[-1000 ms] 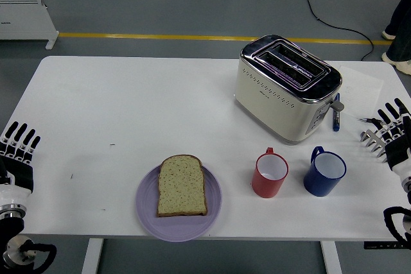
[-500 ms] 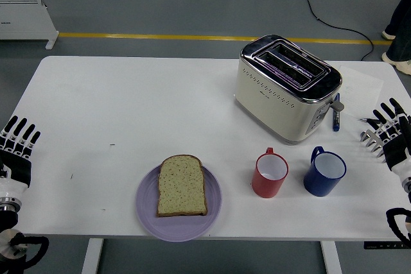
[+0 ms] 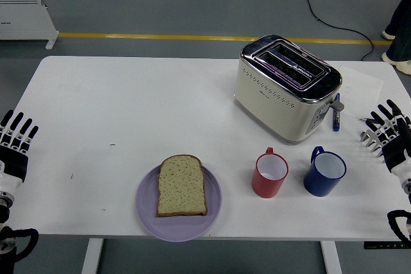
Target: Push plate across desktop,pick up the break from the machine,place the break in the plate
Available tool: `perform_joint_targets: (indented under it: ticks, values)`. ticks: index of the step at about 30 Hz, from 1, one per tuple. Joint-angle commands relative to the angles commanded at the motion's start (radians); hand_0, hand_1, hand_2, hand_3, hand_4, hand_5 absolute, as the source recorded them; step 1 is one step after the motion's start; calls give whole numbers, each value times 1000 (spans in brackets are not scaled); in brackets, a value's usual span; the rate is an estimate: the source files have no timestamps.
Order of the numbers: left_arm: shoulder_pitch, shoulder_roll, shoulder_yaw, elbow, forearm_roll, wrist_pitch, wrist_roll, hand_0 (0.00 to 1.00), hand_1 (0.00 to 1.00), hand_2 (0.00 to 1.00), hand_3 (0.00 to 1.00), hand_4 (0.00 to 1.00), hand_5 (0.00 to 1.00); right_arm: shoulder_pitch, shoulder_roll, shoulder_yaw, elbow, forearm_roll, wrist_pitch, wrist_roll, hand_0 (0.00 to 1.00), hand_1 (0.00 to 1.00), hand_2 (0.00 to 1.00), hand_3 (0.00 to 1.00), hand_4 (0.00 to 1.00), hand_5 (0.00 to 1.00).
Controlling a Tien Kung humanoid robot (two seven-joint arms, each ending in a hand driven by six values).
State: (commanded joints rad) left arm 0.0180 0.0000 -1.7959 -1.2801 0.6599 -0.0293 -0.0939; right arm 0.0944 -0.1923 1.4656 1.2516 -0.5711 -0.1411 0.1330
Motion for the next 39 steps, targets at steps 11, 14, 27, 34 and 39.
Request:
perform_joint_targets:
  ticks: [11, 14, 27, 34, 39]
  values:
    - [13, 0, 14, 8, -1, -12, 5, 783, 773, 778, 719, 540, 998, -4, 1, 4, -10, 2, -8, 11, 778, 758, 782, 775, 490, 470]
    - [16, 0, 17, 11, -2, -11, 3, 783, 775, 781, 720, 543, 998, -9, 1, 4, -12, 6, -12, 14, 777, 756, 780, 774, 493, 474]
    - [28, 0, 28, 17, 2, -9, 4, 783, 776, 780, 721, 545, 998, -16, 7, 3, -15, 8, -18, 15, 775, 753, 778, 770, 494, 479]
    - [24, 0, 24, 18, 0, -7, 4, 783, 777, 779, 721, 546, 998, -10, 9, 3, -19, 10, -25, 15, 775, 750, 772, 766, 490, 515]
    - [21, 0, 21, 17, -1, -5, 1, 783, 777, 779, 721, 546, 998, -8, 11, 1, -20, 11, -28, 16, 773, 749, 770, 766, 490, 516]
